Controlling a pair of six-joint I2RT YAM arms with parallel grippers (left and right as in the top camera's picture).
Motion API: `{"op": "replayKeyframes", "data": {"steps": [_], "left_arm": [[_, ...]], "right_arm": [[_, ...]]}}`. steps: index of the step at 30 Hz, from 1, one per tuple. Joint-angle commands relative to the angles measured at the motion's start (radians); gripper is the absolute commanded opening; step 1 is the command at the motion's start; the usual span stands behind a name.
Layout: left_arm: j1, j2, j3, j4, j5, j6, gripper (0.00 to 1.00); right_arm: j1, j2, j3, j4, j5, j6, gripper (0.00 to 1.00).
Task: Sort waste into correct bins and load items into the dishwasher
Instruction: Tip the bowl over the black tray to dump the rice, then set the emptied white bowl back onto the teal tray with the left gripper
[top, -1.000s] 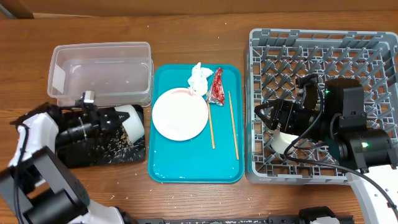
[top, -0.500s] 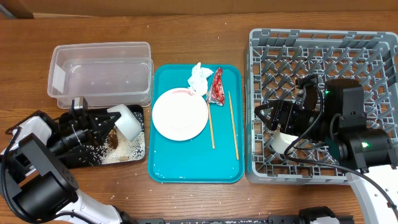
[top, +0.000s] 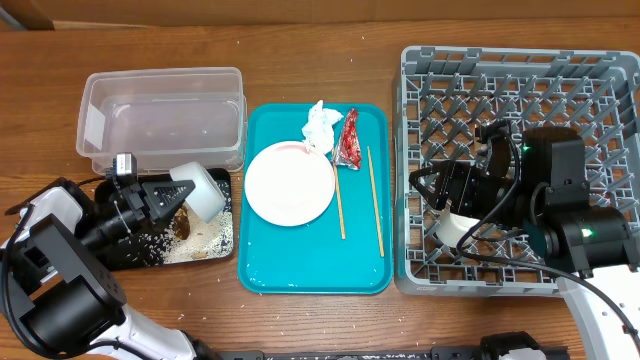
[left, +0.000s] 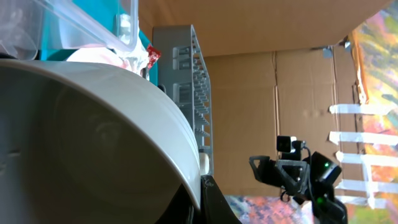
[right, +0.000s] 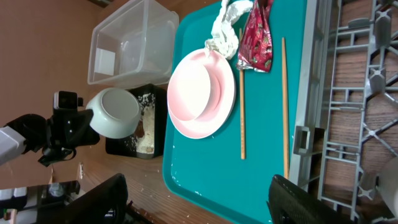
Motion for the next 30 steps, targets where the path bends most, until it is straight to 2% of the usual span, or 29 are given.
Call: {"op": "replayKeyframes", "data": {"steps": [1,5,9,12,14,18,21,27,28,30], "left_arm": [[0.015,0.011,0.011,0.012,0.021,-0.082,0.04],[0.014,0.011,0.011,-0.065,0.090,-0.024,0.04],[0.003,0.011,0.011,-0.106,0.061,-0.079,0.04],[-0.035,0.011,0.013,-0.189,0.006,0.029,0.04],[-0.061,0.011,0.016,-0.183,-0.041,0.056,0.04],[-0.079,0.011,0.029,-0.156,-0.015,0.060,0.04],[-0.127,0.005,0.090,-0.231,-0.037,0.160,0.04],[-0.351,-0.038,0.293,-0.227,-0.064,0.040,0.04],[-0.395,-0.038,0.338,-0.219,-0.069,0.005,0.04],[-0.494,-0.038,0.429,-0.140,-0.111,-0.153,0.04]], "right_arm": [[0.005,-0.002,0.015,0.004,0.005,-0.003,0.75],[0.005,-0.002,0.015,0.005,0.005,-0.003,0.75],[0.005,-0.002,0.015,0.005,0.005,-0.003,0.75],[0.005,-0.002,0.015,0.005,0.005,-0.003,0.75],[0.005,-0.002,0.015,0.005,0.005,-0.003,0.76],[0.005,-0.002,0.015,0.009,0.005,-0.003,0.76],[0.005,-0.002,0.015,0.009,0.005,-0.003,0.76],[0.003,-0.002,0.015,0.037,0.006,-0.002,0.79],[0.003,-0.002,0.015,0.046,0.007,0.005,0.79],[0.003,-0.002,0.015,0.055,0.037,0.056,0.79]]}}
